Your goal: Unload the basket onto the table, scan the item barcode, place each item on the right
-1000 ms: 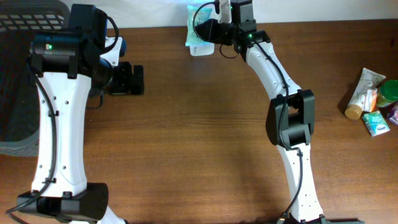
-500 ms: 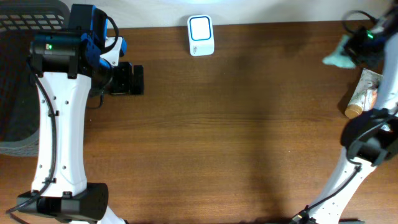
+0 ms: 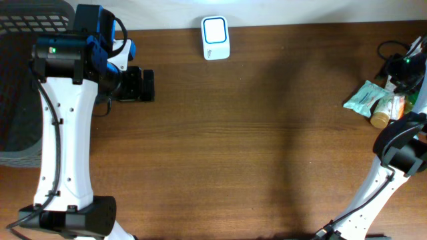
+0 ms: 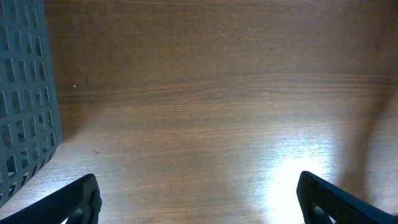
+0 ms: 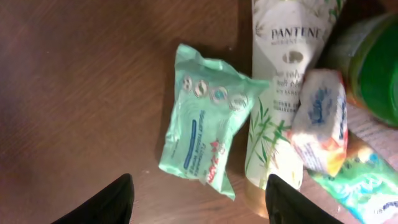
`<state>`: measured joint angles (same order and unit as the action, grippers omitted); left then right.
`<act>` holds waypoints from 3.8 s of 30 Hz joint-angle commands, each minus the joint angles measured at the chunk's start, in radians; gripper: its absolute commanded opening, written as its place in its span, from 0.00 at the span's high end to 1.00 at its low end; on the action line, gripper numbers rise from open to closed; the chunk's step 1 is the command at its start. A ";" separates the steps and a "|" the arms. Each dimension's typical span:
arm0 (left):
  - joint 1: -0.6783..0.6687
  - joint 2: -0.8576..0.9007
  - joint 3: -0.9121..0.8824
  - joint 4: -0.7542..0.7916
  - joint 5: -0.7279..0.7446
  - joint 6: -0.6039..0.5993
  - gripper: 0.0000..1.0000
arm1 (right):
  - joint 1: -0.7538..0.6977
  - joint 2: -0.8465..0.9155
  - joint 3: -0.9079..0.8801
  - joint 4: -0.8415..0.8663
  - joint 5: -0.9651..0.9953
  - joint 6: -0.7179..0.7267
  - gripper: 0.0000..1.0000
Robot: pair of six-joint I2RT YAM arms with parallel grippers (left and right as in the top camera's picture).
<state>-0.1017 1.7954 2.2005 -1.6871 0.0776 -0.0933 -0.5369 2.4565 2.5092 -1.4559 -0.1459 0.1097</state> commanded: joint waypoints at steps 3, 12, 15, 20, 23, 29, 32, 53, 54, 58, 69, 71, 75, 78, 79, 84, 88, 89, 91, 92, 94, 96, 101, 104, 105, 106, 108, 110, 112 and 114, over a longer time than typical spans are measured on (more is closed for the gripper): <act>0.000 -0.003 0.001 -0.001 0.000 0.016 0.01 | 0.016 -0.169 0.080 -0.074 0.002 0.038 0.29; 0.000 -0.003 0.001 -0.001 0.001 0.016 0.01 | 0.135 -0.720 -0.068 -0.243 -0.089 0.022 0.26; 0.000 -0.003 0.001 -0.001 0.001 0.016 0.01 | 0.225 -0.916 -0.257 -0.243 -0.058 0.022 0.26; 0.000 -0.003 0.001 -0.001 0.001 0.016 0.01 | 0.295 -1.271 -0.585 -0.232 -0.056 0.030 0.22; 0.000 -0.003 0.001 -0.001 0.001 0.016 0.01 | 0.295 -1.448 -0.757 -0.243 -0.056 0.030 0.01; 0.000 -0.003 0.001 -0.001 0.000 0.016 0.01 | 0.295 -1.605 -0.848 -0.242 -0.082 0.029 0.01; 0.000 -0.003 0.001 -0.001 0.000 0.016 0.01 | 0.295 -1.606 -0.849 -0.242 -0.082 0.029 0.01; 0.000 -0.003 0.001 -0.001 0.000 0.016 0.01 | 0.567 -2.091 -1.648 0.365 -0.086 0.029 0.01; 0.000 -0.003 0.001 -0.001 0.000 0.016 0.01 | 0.576 -2.112 -1.678 0.395 -0.085 0.028 0.01; 0.000 -0.003 0.001 -0.001 0.000 0.016 0.01 | 0.604 -2.226 -1.902 0.647 -0.087 0.026 0.01; 0.000 -0.003 0.001 -0.001 0.000 0.016 0.01 | 0.642 -2.453 -2.256 1.079 -0.040 -0.136 0.01; 0.000 -0.003 0.001 -0.001 0.001 0.016 0.01 | 0.642 -2.453 -2.270 1.127 0.000 -0.137 0.01; 0.000 -0.003 0.001 -0.001 0.001 0.016 0.01 | 0.641 -2.453 -2.310 1.225 0.071 -0.137 0.01; 0.000 -0.003 0.001 -0.001 0.001 0.016 0.01 | 0.641 -2.453 -2.335 1.295 0.107 -0.140 0.01; 0.000 -0.003 0.001 -0.001 0.000 0.016 0.01 | 0.641 -2.453 -2.346 1.322 0.118 -0.140 0.01; 0.000 -0.003 0.001 -0.001 0.000 0.016 0.01 | 0.641 -2.453 -2.432 1.481 0.148 -0.140 0.01; 0.000 -0.003 0.001 -0.001 0.000 0.016 0.01 | 0.640 -2.453 -2.484 1.572 0.158 -0.139 0.01; 0.000 -0.003 0.001 -0.001 0.000 0.016 0.01 | 0.640 -2.453 -2.499 1.584 0.163 -0.139 0.01; 0.000 -0.003 0.001 -0.001 0.001 0.016 0.01 | 0.631 -2.453 -2.504 1.567 0.162 -0.133 0.01; 0.000 -0.003 0.001 -0.001 0.000 0.016 0.01 | 0.619 -2.453 -2.504 1.563 0.161 -0.127 0.01; 0.000 -0.003 0.001 -0.001 0.001 0.016 0.01 | 0.595 -2.453 -2.504 1.526 0.164 -0.092 0.01; 0.000 -0.003 0.001 -0.001 0.001 0.016 0.01 | 0.587 -2.453 -2.504 1.422 0.248 0.044 0.01; 0.000 -0.003 0.001 -0.001 0.000 0.016 0.01 | 0.609 -2.453 -2.504 1.380 0.231 -0.060 0.01; 0.000 -0.003 0.001 -0.001 0.001 0.016 0.01 | 0.608 -2.453 -2.504 1.377 0.206 -0.136 0.01; 0.000 -0.003 0.001 -0.001 0.000 0.016 0.01 | 0.608 -2.453 -2.504 1.376 0.202 -0.137 0.01; 0.000 -0.003 0.001 -0.001 0.000 0.016 0.01 | 0.608 -2.453 -2.504 1.376 0.200 -0.136 0.01; 0.000 -0.003 0.001 -0.001 0.001 0.016 0.01 | 0.608 -2.453 -2.504 1.376 0.200 -0.137 0.01; 0.000 -0.003 0.001 -0.001 0.000 0.016 0.01 | 0.608 -2.453 -2.504 1.375 0.199 -0.137 0.01; 0.000 -0.003 0.001 -0.001 0.001 0.016 0.01 | 0.608 -2.453 -2.504 1.373 0.198 -0.156 0.01; 0.000 -0.003 0.001 -0.001 0.000 0.016 0.01 | 0.608 -2.453 -2.504 1.373 0.199 -0.155 0.01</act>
<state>-0.1017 1.7950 2.2009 -1.6871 0.0776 -0.0933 0.0662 0.0128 0.0109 -0.0704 0.0593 -0.0311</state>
